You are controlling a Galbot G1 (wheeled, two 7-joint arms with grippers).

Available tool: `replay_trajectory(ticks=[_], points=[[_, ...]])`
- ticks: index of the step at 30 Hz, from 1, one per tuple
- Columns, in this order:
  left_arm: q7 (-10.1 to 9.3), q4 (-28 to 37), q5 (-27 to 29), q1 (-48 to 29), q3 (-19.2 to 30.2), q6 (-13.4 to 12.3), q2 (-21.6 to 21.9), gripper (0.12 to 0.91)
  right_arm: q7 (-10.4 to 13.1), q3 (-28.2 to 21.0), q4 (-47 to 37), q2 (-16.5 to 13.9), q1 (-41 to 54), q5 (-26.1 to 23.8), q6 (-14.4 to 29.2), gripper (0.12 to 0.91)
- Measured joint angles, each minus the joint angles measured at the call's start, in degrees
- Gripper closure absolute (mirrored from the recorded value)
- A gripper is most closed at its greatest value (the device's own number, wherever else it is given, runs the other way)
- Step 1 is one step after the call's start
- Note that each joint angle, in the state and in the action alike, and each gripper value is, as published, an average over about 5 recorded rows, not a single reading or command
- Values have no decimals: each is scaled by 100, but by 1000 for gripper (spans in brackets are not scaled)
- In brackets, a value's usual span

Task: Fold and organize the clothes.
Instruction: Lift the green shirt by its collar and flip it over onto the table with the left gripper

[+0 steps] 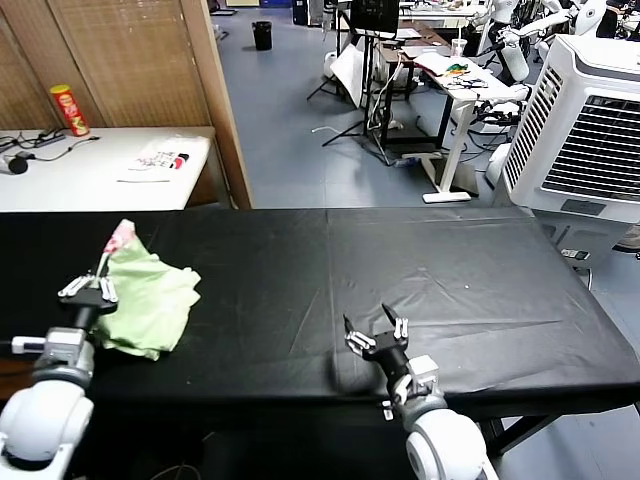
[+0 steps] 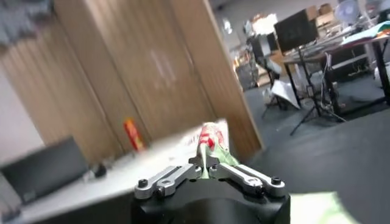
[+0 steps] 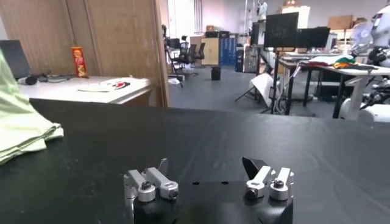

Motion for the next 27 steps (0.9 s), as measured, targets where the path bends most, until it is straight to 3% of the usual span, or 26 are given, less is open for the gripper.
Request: replay_trajectory(ticks=[7, 17, 21, 24, 27], points=[[-209, -319, 42, -128, 874, 287, -505, 888, -32, 143, 122, -63, -112, 182, -131, 227], [-371, -186, 264, -367, 2595, 339, -1667, 888, -14, 584, 309, -281, -241, 922, -382, 227], [-289, -20, 525, -462, 3015, 245, -2130, 881, -38, 653, 345, -358, -242, 1106, -436, 227], [-92, 134, 664, -506, 3213, 131, -2383, 794, -49, 632, 339, -396, -202, 1249, -496, 227], [112, 233, 748, -494, 3329, -4, -2482, 637, -51, 574, 298, -422, -130, 1397, -579, 227]])
